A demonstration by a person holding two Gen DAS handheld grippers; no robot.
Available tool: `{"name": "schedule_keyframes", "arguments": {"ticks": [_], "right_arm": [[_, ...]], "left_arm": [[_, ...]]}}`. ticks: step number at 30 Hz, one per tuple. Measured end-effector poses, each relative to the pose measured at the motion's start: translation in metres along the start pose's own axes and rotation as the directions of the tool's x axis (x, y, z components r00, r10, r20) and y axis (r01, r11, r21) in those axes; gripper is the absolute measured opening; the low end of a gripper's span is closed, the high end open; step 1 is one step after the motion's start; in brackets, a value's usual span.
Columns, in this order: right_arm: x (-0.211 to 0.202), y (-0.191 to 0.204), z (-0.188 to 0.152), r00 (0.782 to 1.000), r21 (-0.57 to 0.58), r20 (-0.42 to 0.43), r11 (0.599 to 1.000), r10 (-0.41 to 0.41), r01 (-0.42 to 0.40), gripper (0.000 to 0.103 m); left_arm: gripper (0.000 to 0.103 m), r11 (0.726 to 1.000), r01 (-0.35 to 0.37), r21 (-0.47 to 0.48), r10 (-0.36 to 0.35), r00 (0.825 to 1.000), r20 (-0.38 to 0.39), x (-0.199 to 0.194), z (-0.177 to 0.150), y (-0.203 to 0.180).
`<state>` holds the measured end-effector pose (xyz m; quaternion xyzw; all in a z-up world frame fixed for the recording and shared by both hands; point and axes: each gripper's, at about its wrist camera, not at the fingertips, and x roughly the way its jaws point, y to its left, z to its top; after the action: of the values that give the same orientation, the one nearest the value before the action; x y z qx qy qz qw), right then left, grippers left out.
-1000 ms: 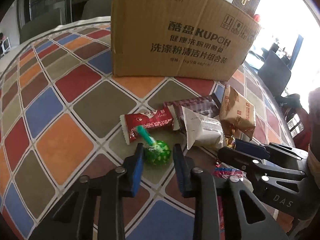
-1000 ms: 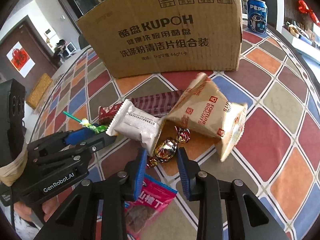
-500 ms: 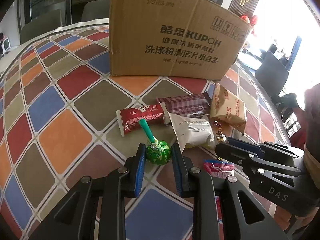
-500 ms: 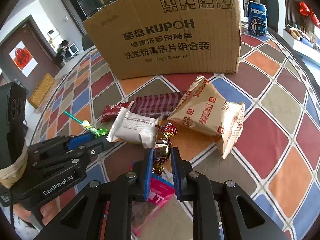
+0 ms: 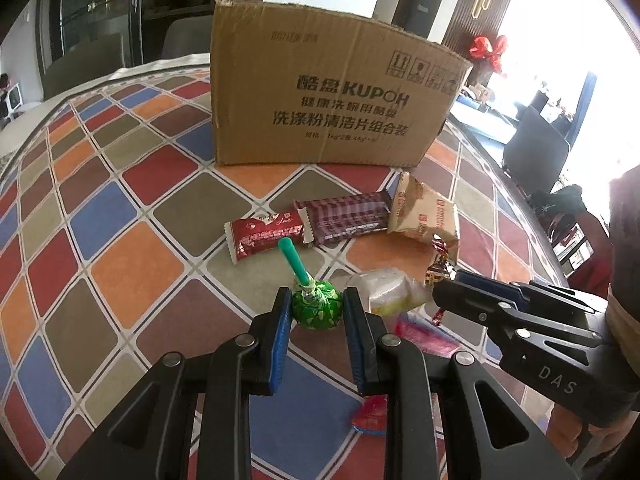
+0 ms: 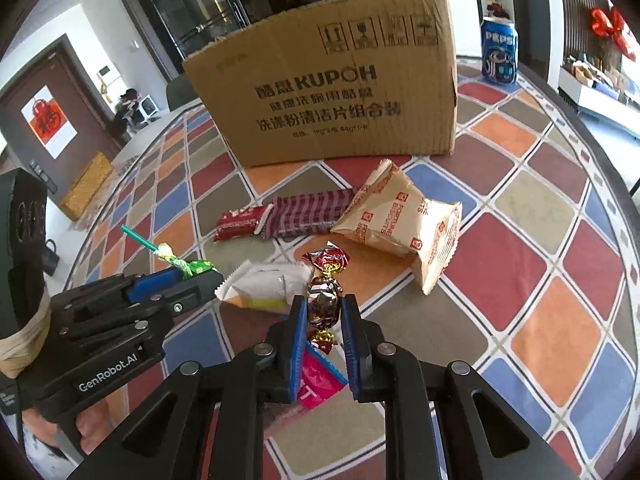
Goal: Organize snacks
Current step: 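Grasp the green lollipop with the left tool while the right tool grasps the gold-wrapped candy, then carry both snacks over the cardboard box and open both tools to drop them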
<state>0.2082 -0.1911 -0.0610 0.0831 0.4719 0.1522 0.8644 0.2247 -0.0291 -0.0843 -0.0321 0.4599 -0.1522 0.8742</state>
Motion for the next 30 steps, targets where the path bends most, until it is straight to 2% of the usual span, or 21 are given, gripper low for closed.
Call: {"name": "schedule_keyframes", "arguments": {"ticks": [9, 18, 24, 30], "right_arm": [[-0.021, 0.009, 0.004, 0.998, -0.019, 0.057, 1.000, 0.019, -0.018, 0.019], [-0.043, 0.018, 0.019, 0.991, -0.038, 0.127, 0.998, 0.045, -0.041, 0.019], [-0.058, 0.022, 0.039, 0.981, -0.054, 0.188, 0.998, 0.053, -0.044, 0.019], [-0.071, 0.025, 0.066, 0.965, -0.071, 0.253, 0.997, 0.061, -0.044, 0.019]], "left_arm": [[0.026, 1.000, 0.004, 0.012, -0.005, 0.999, 0.053, -0.022, 0.008, -0.006], [0.026, 0.999, -0.004, 0.046, -0.002, 0.992, 0.122, -0.048, 0.030, -0.015], [0.026, 0.998, -0.019, 0.068, 0.006, 0.982, 0.188, -0.063, 0.056, -0.018], [0.026, 0.995, -0.046, 0.093, 0.020, 0.965, 0.262, -0.077, 0.088, -0.022]]}}
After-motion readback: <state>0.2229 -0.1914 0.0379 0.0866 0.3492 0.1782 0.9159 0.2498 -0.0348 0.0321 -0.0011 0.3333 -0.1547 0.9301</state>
